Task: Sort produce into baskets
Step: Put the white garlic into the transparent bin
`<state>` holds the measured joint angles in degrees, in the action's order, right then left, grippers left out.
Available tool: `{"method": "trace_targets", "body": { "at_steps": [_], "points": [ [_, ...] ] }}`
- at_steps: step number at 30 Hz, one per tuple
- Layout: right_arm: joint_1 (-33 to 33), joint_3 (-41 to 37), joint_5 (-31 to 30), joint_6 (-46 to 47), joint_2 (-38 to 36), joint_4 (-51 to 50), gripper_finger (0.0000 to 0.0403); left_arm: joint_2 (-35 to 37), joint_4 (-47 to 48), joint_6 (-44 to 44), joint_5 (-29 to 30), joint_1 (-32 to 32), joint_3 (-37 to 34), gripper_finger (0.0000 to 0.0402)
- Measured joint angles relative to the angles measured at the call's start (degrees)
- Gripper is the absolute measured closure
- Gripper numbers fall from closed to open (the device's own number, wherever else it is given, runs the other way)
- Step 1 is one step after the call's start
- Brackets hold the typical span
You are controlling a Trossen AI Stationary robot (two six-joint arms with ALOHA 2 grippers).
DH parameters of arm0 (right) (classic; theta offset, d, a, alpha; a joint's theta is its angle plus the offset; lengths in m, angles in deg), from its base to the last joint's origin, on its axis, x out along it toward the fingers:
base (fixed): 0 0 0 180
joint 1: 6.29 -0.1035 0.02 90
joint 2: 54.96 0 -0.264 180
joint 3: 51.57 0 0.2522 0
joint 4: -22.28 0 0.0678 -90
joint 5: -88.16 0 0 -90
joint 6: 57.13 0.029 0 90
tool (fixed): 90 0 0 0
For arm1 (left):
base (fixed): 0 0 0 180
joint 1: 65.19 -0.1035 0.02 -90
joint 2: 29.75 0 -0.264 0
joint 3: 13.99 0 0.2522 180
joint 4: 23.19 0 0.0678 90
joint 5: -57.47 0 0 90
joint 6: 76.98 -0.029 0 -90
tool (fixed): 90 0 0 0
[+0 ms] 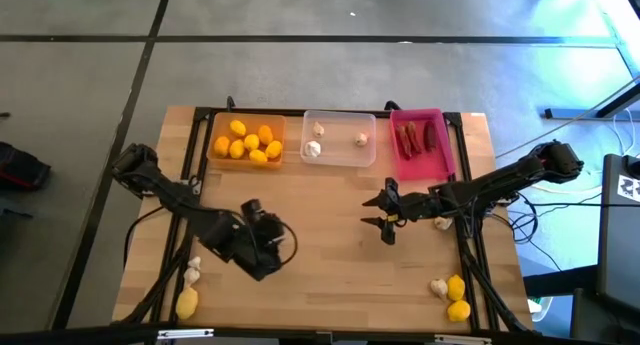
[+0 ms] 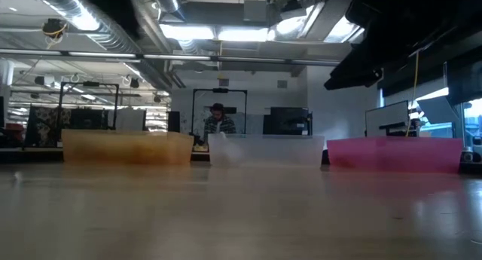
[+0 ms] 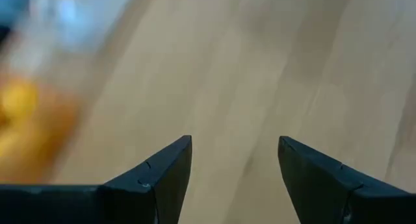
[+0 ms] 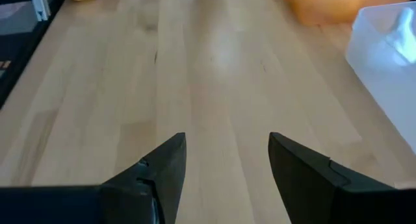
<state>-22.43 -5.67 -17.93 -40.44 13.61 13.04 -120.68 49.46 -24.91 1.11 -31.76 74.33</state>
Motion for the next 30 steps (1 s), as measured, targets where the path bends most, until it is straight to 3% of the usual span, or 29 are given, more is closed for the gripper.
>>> {"method": "trace_targets", "body": {
  "at_steps": [8,27,30],
  "points": [
    [0.01,0.0,0.66,0.0,0.71,0.74,0.0192,0.0,11.21,21.35,-13.03,4.97,-4.8,0.0178],
    [0.02,0.04,0.66,-0.42,0.71,2.6,0.0192,-0.02,7.36,45.53,-45.69,12.78,-18.43,0.0178],
    [0.04,0.04,0.66,-0.48,0.71,2.6,0.0192,-0.02,5.01,47.94,-47.91,13.19,-20.04,0.0178]
  ]
}}
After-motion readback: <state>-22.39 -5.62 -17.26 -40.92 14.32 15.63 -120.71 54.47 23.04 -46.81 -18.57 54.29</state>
